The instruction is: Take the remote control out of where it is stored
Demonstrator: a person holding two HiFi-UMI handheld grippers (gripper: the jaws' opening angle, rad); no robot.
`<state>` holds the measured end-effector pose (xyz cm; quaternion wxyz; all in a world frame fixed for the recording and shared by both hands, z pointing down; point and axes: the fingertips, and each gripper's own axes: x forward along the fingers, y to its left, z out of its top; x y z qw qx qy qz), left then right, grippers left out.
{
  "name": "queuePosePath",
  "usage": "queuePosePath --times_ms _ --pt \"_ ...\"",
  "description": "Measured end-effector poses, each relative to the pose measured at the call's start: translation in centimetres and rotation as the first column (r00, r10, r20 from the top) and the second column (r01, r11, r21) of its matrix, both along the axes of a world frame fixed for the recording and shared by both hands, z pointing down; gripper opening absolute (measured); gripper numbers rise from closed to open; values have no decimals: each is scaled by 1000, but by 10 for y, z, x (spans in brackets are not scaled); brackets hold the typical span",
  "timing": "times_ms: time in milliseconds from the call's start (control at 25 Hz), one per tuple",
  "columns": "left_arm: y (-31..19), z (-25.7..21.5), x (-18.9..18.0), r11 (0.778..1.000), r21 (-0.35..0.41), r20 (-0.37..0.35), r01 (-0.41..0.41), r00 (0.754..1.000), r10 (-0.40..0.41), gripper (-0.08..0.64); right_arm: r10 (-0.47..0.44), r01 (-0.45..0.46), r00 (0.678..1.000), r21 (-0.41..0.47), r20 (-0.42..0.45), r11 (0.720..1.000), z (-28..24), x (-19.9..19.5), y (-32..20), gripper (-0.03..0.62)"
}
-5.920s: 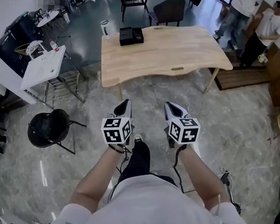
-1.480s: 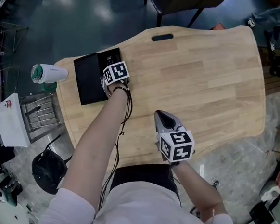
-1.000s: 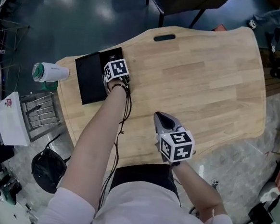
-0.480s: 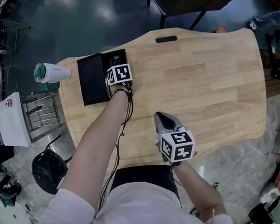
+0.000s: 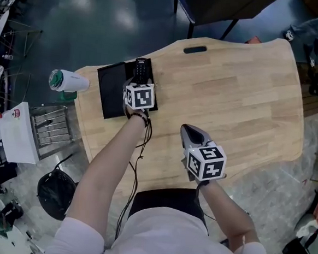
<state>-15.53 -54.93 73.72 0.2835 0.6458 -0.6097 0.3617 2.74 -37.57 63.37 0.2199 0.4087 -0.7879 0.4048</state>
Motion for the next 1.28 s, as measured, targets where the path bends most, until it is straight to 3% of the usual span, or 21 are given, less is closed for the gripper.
queuePosePath --times_ms 240,600,1040,1280 --pt "17 -100 19 972 191 0 -139 990 141 235 27 -27 1000 90 6 996 -40 0 -23 26" --pt "105 -245 14 889 396 25 -228 971 238 235 1 -12 999 257 42 966 -145 -38 -32 26" --pt "195 -339 -27 831 537 7 -146 986 169 235 -92 65 995 400 49 914 -228 -89 -4 26" --pt "218 -350 -34 827 559 -78 -61 989 126 235 -142 116 989 415 33 902 -234 -113 14 26"
